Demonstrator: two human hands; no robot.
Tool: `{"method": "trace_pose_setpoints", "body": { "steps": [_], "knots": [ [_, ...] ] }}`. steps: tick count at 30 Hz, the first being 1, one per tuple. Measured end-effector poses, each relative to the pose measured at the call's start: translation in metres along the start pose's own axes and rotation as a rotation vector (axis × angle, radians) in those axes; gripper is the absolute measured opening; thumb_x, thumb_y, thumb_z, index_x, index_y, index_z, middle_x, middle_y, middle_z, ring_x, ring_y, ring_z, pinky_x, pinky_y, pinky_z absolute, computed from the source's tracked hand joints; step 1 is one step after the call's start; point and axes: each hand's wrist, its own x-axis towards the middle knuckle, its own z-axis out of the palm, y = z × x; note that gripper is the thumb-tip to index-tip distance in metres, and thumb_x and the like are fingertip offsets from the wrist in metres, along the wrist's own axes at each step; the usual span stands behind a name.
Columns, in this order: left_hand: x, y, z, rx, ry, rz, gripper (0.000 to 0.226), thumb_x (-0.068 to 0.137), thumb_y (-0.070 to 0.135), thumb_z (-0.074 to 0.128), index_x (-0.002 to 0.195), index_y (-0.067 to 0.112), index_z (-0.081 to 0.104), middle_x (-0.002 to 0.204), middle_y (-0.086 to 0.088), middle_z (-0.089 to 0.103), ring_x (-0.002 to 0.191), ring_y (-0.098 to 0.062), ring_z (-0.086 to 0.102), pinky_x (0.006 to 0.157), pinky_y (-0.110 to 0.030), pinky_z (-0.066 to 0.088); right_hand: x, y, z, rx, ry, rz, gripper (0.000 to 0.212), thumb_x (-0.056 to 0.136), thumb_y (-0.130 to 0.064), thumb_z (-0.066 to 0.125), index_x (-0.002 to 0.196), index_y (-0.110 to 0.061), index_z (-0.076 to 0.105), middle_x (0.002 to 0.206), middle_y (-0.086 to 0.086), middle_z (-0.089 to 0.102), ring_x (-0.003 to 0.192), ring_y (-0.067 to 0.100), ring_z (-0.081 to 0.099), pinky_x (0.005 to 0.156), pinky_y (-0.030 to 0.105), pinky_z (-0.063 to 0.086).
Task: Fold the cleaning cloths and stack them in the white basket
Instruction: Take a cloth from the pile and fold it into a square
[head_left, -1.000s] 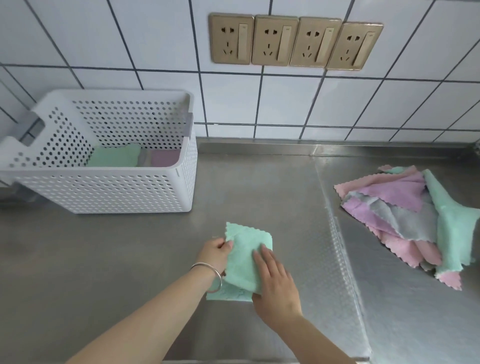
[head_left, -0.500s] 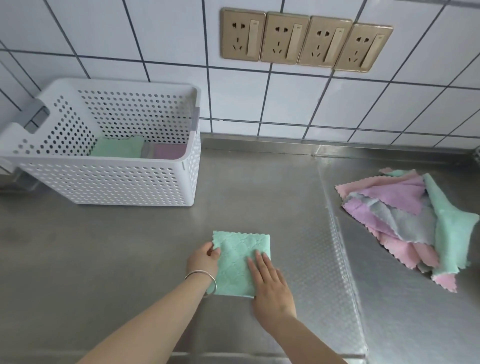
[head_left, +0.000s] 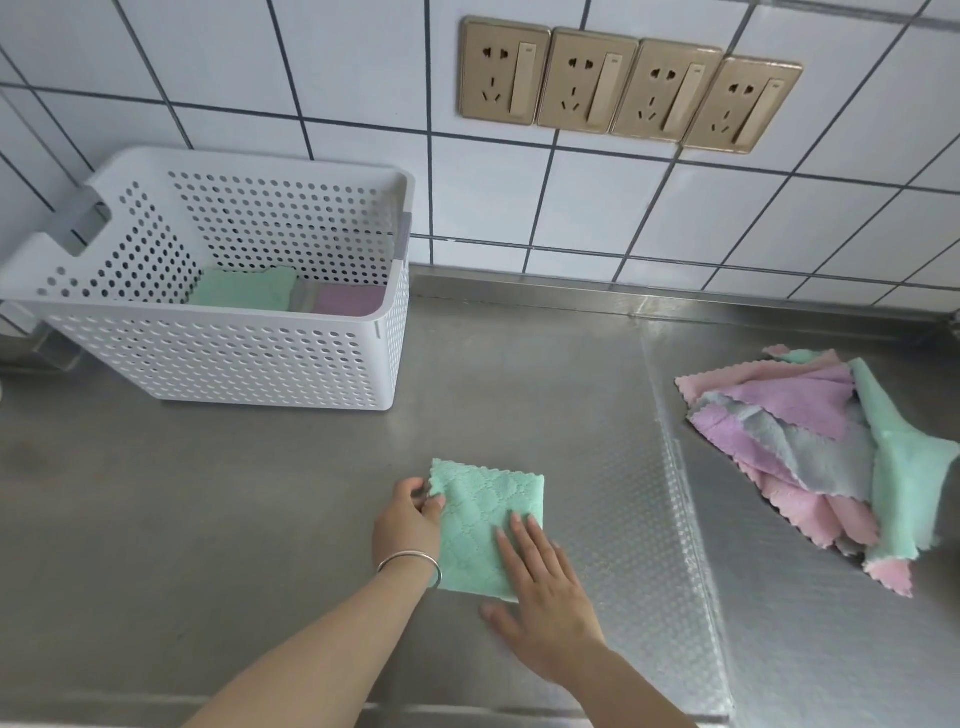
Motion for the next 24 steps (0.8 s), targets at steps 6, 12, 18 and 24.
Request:
{"method": "trace_pose_setpoints", "body": {
  "steps": [6,12,18,24],
  "knots": [
    [0.002,-0.004,0.001,0.066,0.054,0.082,0.028,0.086,0.020,0.060,0.113,0.016,0.055,0.112,-0.004,0.062,0.101,-0.028,0.058,0.083,-0.033,0.044,0.005,0.006,-0.010,0.083,0.102,-0.031,0.060,0.089,-0.050,0.033,0.141,-0.020,0.034,0.147,-0.004,0.038,0.136,0.012,0.025,0.109,0.027,0.013],
    [-0.008,-0.018,0.009,0.653,0.047,0.884,0.050,0.083,0.040,0.038,0.127,0.020,0.053,0.134,0.001,0.055,0.123,-0.018,0.041,0.104,-0.042,0.028,0.028,0.009,-0.015,0.026,0.056,0.065,0.054,0.098,-0.043,0.011,0.139,-0.016,0.035,0.147,-0.003,0.031,0.144,0.011,0.005,0.110,0.029,0.007],
    [0.001,-0.036,0.014,0.877,-0.161,0.840,0.067,0.083,0.057,0.033,0.139,0.021,0.035,0.149,-0.006,0.032,0.140,-0.020,0.017,0.110,-0.043,0.009,0.037,0.007,-0.008,-0.010,-0.092,0.085,0.063,0.097,-0.051,0.007,0.140,-0.012,0.032,0.148,0.001,0.033,0.142,0.013,0.007,0.110,0.036,0.008],
    [0.003,-0.034,0.012,0.823,-0.135,0.846,0.066,0.077,0.059,0.037,0.132,0.024,0.046,0.142,-0.004,0.045,0.133,-0.020,0.033,0.107,-0.045,0.023,0.043,0.011,-0.005,0.000,-0.039,0.020,0.059,0.089,-0.051,0.028,0.131,-0.013,0.048,0.138,0.002,0.049,0.133,0.017,0.033,0.108,0.037,0.017]
  ]
}}
